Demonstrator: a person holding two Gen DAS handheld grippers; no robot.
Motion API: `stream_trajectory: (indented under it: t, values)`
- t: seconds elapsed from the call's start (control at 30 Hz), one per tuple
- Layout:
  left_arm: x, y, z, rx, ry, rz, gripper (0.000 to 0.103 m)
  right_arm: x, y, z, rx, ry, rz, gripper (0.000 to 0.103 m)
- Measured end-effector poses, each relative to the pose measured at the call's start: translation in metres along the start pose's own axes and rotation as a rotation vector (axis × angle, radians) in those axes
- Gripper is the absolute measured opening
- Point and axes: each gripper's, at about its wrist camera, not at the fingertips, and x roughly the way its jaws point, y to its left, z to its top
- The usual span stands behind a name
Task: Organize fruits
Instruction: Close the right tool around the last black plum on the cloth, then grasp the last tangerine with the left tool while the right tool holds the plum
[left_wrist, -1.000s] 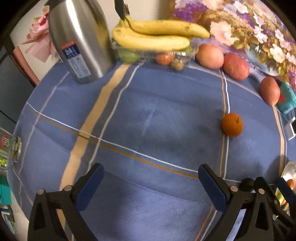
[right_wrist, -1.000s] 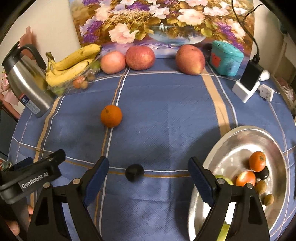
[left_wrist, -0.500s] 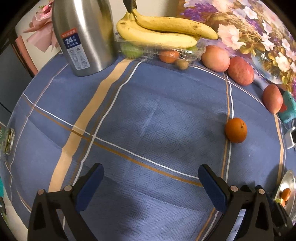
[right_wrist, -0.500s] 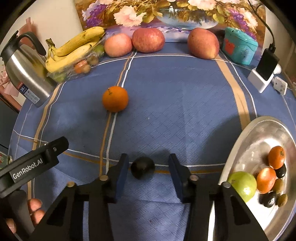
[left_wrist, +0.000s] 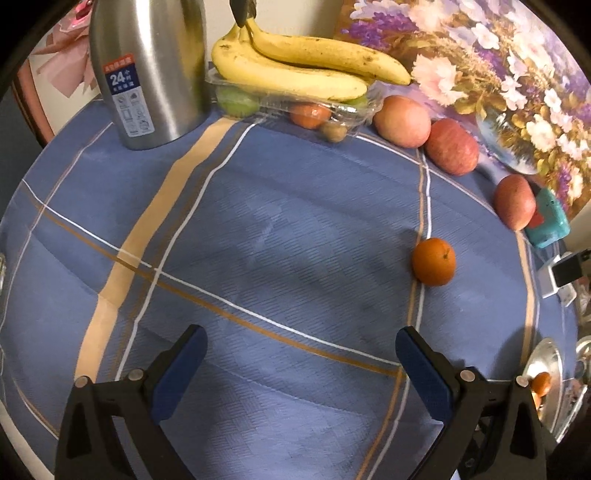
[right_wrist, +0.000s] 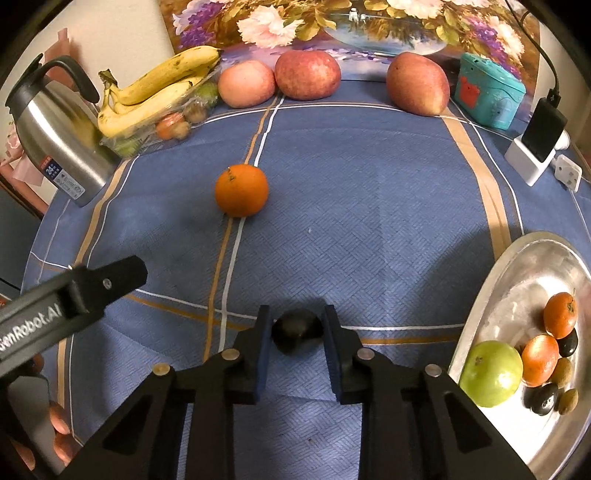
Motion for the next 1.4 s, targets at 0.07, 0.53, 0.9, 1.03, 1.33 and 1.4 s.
stream_trajectory:
  t: [0.07, 0.53, 0.9, 1.03, 1.33, 1.4]
  values:
    - [-0.001, -0.001, 0.001, -0.002, -0.003, -0.008, 0.103, 0.000, 0.000, 0.000, 0.000, 0.001, 0.002, 0.027]
    - [0.001, -0.008, 0.007, 0.006, -0.019, -0.051, 0.103, -0.019, -0.006, 0.008, 0.007, -0.051, 0.009, 0.027]
    - [0.003, -0.022, 0.020, 0.026, -0.055, -0.094, 0.102, -0.033, -0.031, 0.019, 0.038, -0.105, -0.036, 0.027]
    - [0.005, -0.034, 0.026, 0.033, -0.063, -0.097, 0.102, -0.039, -0.041, 0.023, 0.066, -0.127, -0.040, 0.027]
    - [0.020, -0.056, 0.033, 0.084, -0.067, -0.122, 0.093, -0.040, -0.056, 0.032, 0.110, -0.143, -0.047, 0.027]
    - [0.024, -0.062, 0.035, 0.097, -0.065, -0.127, 0.089, -0.042, -0.058, 0.033, 0.111, -0.151, -0.048, 0.027]
